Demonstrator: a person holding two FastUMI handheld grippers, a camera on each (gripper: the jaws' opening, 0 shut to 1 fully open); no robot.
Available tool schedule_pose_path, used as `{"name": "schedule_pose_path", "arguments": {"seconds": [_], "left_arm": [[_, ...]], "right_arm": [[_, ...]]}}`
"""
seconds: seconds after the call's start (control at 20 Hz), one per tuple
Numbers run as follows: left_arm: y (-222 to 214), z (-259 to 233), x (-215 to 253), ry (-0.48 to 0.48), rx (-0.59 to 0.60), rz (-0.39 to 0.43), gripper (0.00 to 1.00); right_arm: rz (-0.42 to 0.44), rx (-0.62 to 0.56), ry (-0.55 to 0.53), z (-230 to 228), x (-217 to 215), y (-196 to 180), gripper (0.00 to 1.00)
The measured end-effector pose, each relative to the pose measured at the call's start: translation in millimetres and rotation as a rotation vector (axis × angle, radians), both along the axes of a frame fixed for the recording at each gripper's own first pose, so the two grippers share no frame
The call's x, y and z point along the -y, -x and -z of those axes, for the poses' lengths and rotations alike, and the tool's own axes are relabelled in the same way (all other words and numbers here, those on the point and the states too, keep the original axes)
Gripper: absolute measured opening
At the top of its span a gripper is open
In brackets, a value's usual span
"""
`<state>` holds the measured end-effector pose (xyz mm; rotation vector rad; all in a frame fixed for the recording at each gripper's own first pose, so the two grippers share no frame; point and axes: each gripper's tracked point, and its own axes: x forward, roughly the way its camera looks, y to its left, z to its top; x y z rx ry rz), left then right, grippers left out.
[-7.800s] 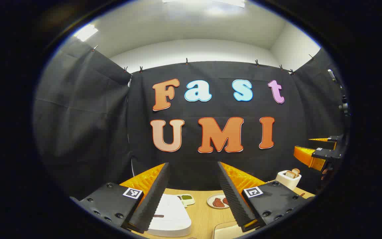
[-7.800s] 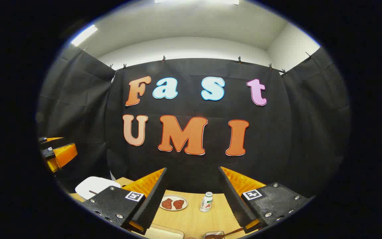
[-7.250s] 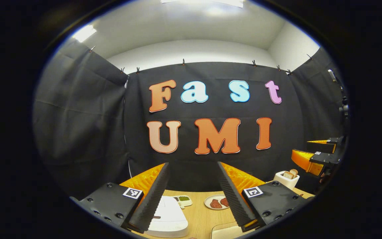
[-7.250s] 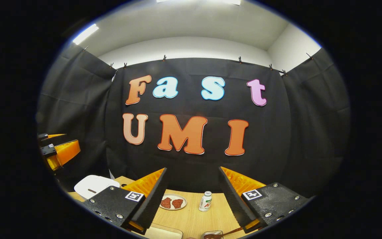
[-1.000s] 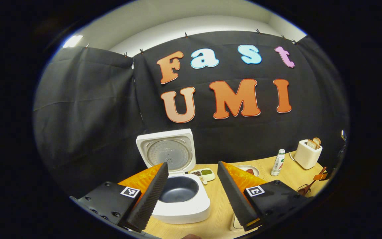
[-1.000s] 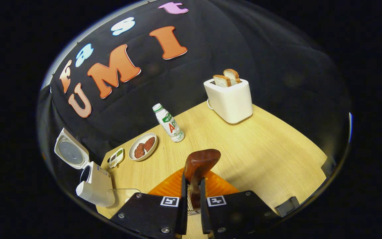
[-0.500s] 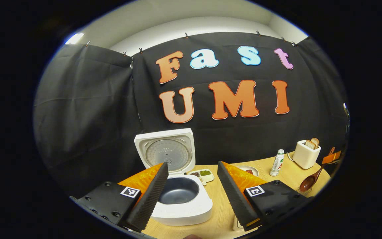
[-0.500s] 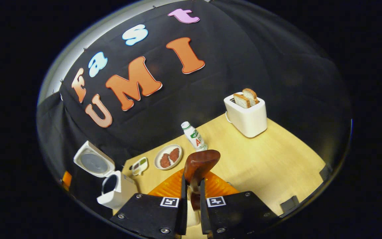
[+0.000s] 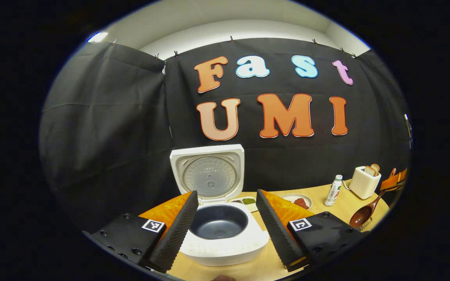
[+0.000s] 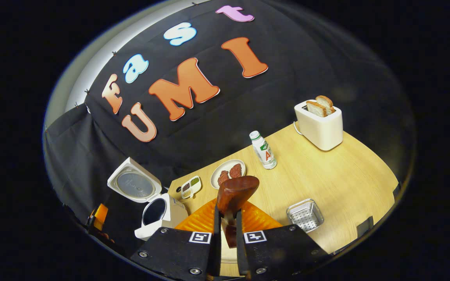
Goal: Close the left gripper, press the button to open the rice cooker; take a wooden spoon from the chopstick holder with the right hand, scoop a spoonful of rice and pour it into the rice cooker, then put the wooden spoon back into the chopstick holder.
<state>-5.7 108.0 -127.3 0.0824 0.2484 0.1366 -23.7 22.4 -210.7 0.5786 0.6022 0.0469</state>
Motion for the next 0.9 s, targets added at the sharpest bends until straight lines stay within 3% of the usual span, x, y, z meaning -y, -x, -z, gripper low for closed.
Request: {"name": "schedule_pose_path", "arguments": {"seconds": [0.25,0.45,0.7,0.9], "left_arm": [[7,19,-26,0.012,-0.036,0.009,0.97],[16,36,-36,0.006,-0.083,0.037,0.99],[32,35,-37,-0.009,-0.09,0.009,1.0],[45,32,-31,0.004,-0.095,-0.037,1.0]], "right_arm": [[-0.06,-0.028,0.157,37,-48,7,0.16],[-0.081,-0.07,0.332,65,-57,14,0.16],[-0.192,-0.038,0.583,82,-60,15,0.17],[-0.27,-0.056,0.616,106,-66,20,0.16]]}}
